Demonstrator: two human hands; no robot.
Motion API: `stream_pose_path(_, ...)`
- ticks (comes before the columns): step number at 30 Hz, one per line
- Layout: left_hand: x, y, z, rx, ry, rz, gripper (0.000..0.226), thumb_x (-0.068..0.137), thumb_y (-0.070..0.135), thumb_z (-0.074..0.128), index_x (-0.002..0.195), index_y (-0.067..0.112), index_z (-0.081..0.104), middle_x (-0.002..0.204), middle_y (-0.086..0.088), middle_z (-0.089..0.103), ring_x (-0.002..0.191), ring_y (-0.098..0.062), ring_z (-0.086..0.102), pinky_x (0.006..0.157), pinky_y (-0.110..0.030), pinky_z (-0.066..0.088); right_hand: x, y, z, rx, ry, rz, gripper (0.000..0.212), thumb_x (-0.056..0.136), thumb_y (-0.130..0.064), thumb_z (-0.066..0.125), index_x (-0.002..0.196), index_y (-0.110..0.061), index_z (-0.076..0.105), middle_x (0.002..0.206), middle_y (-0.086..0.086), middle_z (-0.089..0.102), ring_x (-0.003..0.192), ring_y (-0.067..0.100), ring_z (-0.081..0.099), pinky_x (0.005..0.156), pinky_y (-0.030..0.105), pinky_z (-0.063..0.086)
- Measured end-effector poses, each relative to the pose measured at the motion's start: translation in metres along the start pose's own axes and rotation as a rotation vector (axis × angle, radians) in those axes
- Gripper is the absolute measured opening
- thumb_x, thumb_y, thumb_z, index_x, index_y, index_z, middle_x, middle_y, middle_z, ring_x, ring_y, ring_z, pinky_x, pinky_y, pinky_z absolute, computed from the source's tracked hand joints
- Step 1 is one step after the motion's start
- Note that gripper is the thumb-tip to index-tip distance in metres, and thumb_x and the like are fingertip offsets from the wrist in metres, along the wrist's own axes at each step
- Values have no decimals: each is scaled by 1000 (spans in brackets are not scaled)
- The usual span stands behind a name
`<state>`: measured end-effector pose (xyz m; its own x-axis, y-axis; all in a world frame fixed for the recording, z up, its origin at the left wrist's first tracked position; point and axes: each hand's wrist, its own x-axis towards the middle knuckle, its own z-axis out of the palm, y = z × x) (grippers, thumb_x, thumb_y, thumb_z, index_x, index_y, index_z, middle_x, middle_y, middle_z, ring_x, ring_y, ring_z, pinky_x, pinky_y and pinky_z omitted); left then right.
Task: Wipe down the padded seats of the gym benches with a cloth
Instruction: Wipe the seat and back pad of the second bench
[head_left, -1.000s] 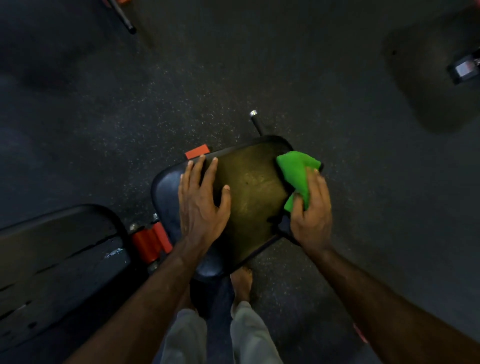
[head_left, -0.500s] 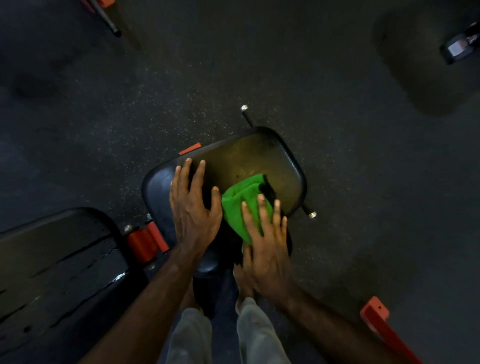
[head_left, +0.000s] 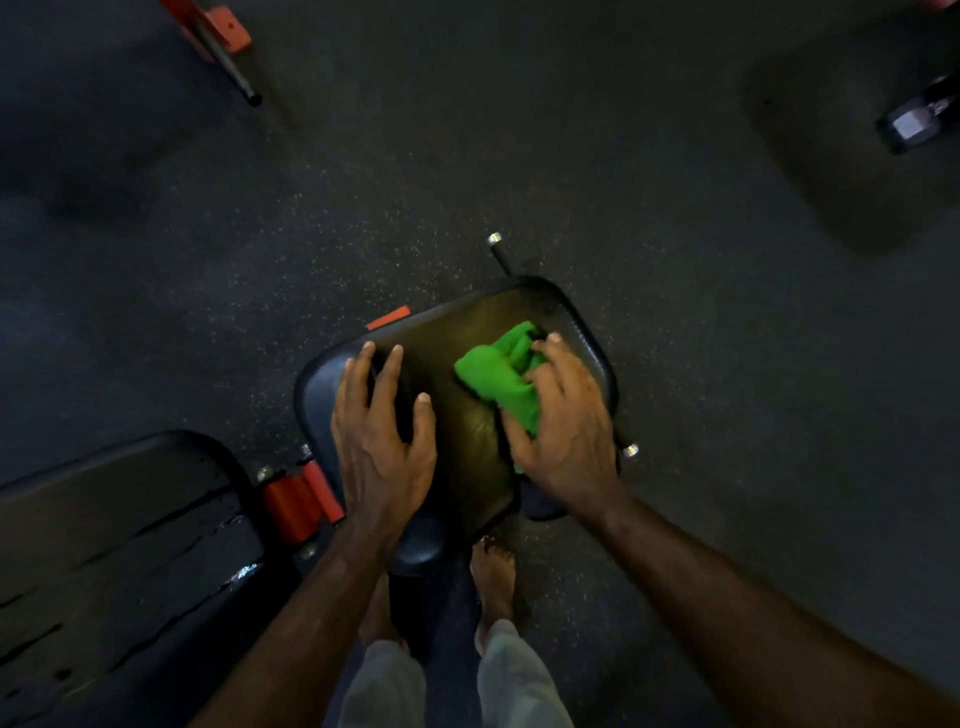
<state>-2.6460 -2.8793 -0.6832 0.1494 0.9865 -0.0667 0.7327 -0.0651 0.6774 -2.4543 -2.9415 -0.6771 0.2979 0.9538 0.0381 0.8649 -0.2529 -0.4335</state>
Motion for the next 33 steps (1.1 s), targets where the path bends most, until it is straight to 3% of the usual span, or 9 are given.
stream_pose_path(3,10,1,-1,-4,-7,1,58,98,38,53,152,18,46,165,-8,31,154,-28,22,122,-41,17,22,-8,3,41,38,212,59,96,-23,58,152,-13,43,170,9,24,156,28,24,123,51,29)
stream_pose_path(8,18,-6,9,-1,-2,14,53,100,29,54,150,15,50,163,-11,35,153,-31,27,123,-49,25,3,-18,9,-17,-293,-348,71,91,-17,52,160,-22,36,170,0,26,158,24,18,128,42,18)
stream_pose_path(10,18,-8,8,-7,-8,13,51,101,29,53,150,16,51,162,-12,37,152,-30,27,122,-50,26,25,9,0,-34,-286,-404,66,90,-18,50,156,-23,44,168,1,31,157,23,24,127,46,22)
stream_pose_path(15,18,-17,7,-2,-3,42,49,103,24,54,151,19,49,162,-8,38,153,-26,27,123,-42,23,25,-36,24,130,18,144,63,86,-7,54,148,-20,55,164,4,39,155,25,27,126,51,22)
stream_pose_path(20,20,-20,5,-57,-10,59,49,101,18,49,150,18,52,162,-7,38,152,-25,28,122,-38,22,31,2,7,-19,-307,-550,67,85,-10,50,152,-17,50,164,7,37,154,26,31,126,46,25)
stream_pose_path(24,17,-17,7,-54,-1,32,46,103,19,53,150,19,52,162,-5,39,152,-23,28,122,-42,23,71,4,10,127,84,207,61,83,-9,50,143,-13,59,156,13,49,147,31,42,119,58,32)
stream_pose_path(25,16,-17,8,-59,14,24,46,103,21,52,149,18,53,161,-5,40,151,-23,30,121,-43,25,68,-14,16,121,121,268,62,81,-8,53,143,-13,59,155,13,50,147,33,42,120,59,32)
stream_pose_path(30,20,-10,10,-72,25,-10,45,101,26,49,146,19,55,158,-5,44,148,-23,35,117,-46,29,61,2,1,-108,-289,-493,67,84,-22,47,151,-22,50,163,5,40,153,26,33,125,47,23)
stream_pose_path(33,18,-9,7,-91,8,-9,46,102,28,47,147,20,54,159,-4,41,150,-22,32,119,-49,28,81,15,-1,-15,-61,16,61,87,-19,51,148,-21,54,160,5,45,150,24,38,121,57,28)
